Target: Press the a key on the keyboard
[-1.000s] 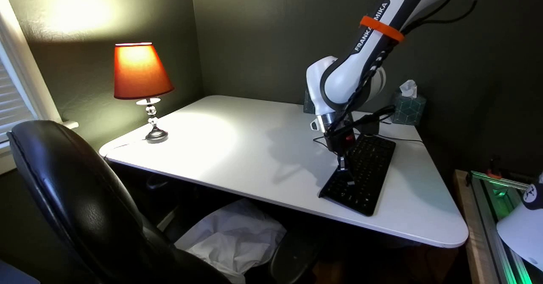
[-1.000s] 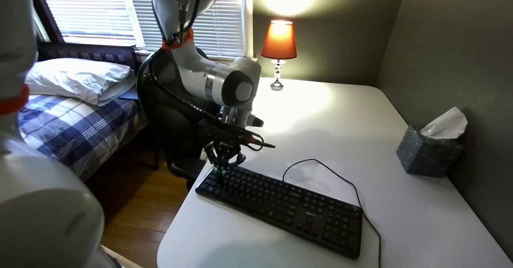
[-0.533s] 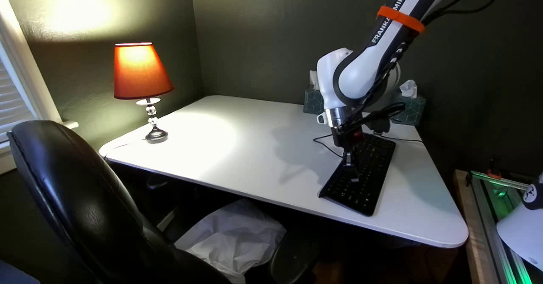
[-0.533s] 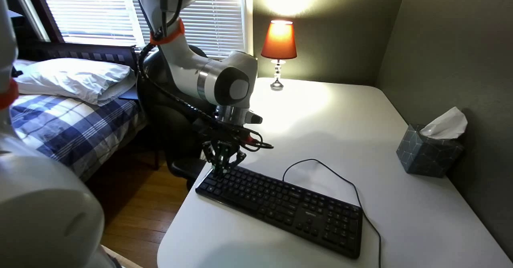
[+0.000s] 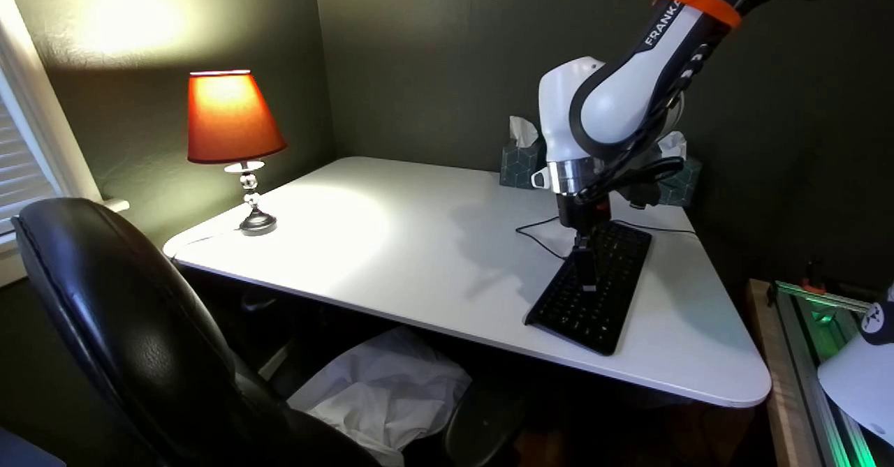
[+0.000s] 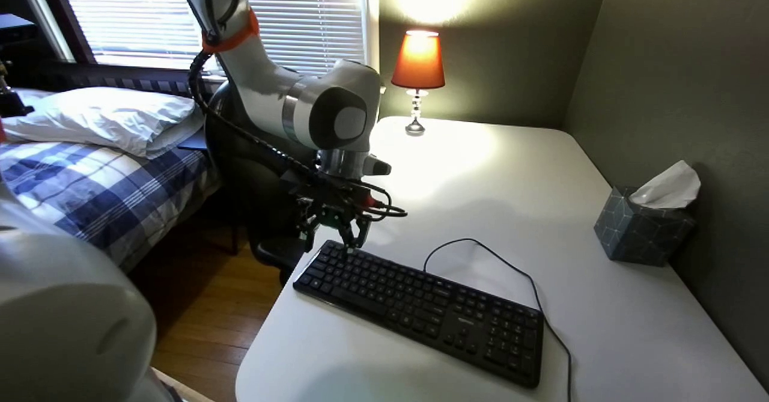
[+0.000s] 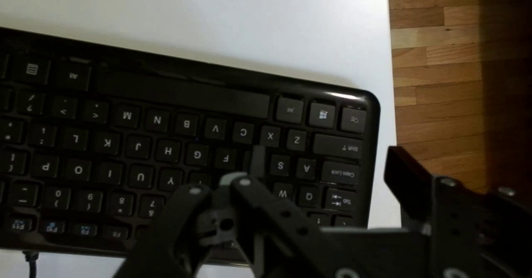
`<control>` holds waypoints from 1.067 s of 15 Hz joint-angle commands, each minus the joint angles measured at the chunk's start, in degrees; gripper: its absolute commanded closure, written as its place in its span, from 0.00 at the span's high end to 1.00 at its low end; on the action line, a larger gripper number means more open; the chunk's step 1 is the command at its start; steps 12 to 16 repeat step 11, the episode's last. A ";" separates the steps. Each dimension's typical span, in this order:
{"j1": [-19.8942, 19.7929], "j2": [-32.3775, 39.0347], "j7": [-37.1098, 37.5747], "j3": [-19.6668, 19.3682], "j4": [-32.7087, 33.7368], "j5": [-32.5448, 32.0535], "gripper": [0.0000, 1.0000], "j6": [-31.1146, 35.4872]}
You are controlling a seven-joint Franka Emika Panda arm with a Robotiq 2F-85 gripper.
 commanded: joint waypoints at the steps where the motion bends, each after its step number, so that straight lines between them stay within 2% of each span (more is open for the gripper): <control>1: 0.87 -5.63 0.73 -0.47 -4.90 0.52 1.00 3.39; 5: 1.10 -9.65 0.67 -0.87 -7.77 1.06 1.00 5.96; 6: 1.12 -5.85 0.24 -1.04 -4.33 0.03 1.00 3.74; 16: 1.26 -8.28 0.35 -1.42 -5.77 -0.04 1.00 4.16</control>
